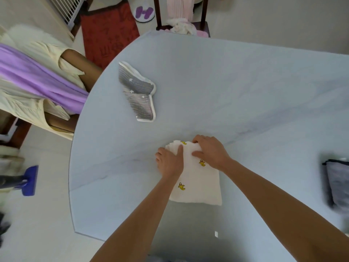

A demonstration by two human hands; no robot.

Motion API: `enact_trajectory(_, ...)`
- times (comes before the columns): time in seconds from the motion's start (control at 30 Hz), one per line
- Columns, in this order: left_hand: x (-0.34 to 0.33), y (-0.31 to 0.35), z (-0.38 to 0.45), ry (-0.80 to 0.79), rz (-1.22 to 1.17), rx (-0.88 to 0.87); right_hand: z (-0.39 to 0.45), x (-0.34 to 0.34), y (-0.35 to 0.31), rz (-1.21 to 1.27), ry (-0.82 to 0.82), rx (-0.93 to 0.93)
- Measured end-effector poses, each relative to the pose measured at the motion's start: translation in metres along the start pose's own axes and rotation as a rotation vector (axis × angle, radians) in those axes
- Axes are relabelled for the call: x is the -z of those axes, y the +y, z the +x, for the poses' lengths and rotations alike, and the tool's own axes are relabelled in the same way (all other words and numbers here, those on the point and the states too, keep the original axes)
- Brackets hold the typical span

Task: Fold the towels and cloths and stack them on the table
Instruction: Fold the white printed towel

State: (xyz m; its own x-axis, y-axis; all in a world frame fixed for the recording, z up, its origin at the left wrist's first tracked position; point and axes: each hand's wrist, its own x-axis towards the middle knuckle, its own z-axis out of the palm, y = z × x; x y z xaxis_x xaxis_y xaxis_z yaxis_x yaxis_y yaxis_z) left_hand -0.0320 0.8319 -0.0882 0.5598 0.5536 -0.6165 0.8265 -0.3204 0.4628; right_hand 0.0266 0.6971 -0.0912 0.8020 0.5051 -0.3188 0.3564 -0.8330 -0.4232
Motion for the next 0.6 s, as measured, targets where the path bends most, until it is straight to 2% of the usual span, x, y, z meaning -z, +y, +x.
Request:
enact_trajectory(0.1,0.003,0.005,0.009,-0.093,-0.11,0.061,0.001,-0.003,-0.007,0.036,0.04,-0.025)
enact_trajectory(0.17,0.008,0.005,0.014,-0.138,-0.117,0.028,-0.004,-0.004,-0.01,0.052,0.078,-0.04)
enact_trajectory(0.47,0.025,0.017,-0.005,-0.245,-0.228,-0.489,-0.053,0.013,-0.009,0.11,0.388,-0.103)
enact_trajectory(0.6,0.034,0.033,-0.004,-0.161,-0.132,-0.736,-0.079,0.029,-0.004,0.01,0.444,-0.006)
